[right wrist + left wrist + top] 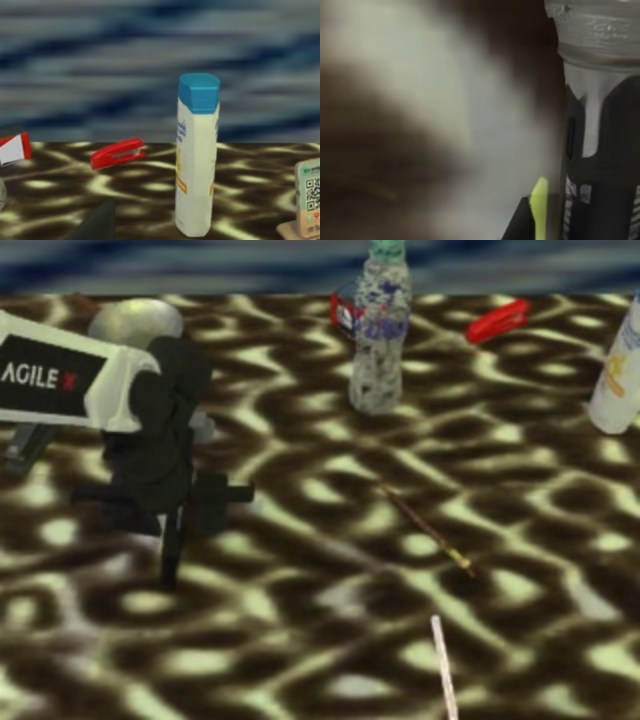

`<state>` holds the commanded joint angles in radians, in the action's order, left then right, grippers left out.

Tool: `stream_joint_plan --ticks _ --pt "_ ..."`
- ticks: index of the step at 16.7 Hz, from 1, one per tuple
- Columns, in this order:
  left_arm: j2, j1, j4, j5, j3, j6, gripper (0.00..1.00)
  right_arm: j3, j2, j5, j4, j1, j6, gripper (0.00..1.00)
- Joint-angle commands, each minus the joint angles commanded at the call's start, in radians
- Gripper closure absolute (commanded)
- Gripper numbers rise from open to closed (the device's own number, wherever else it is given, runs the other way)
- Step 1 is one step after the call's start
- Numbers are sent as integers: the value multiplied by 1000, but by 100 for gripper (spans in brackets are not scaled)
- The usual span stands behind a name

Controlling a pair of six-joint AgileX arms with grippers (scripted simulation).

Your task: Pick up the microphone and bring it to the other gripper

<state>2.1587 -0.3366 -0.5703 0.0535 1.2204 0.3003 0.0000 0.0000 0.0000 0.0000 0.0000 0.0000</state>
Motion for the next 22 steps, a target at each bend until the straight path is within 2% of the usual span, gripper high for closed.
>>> stream_joint_plan --ticks 6,8,11,16,22 --pt "0 0 0 0 0 0 100 0 0 0 0 0 0 0" --pt "-56 -6 -17 -16 25 6 100 0 0 0 0 0 0 0" --pt "-67 -5 48 -41 12 -8 100 0 0 0 0 0 0 0" --pt "-115 4 337 -149 -55 -68 100 0 0 0 0 0 0 0" --pt "-217 22 856 -337 -213 -174 100 0 0 0 0 0 0 0"
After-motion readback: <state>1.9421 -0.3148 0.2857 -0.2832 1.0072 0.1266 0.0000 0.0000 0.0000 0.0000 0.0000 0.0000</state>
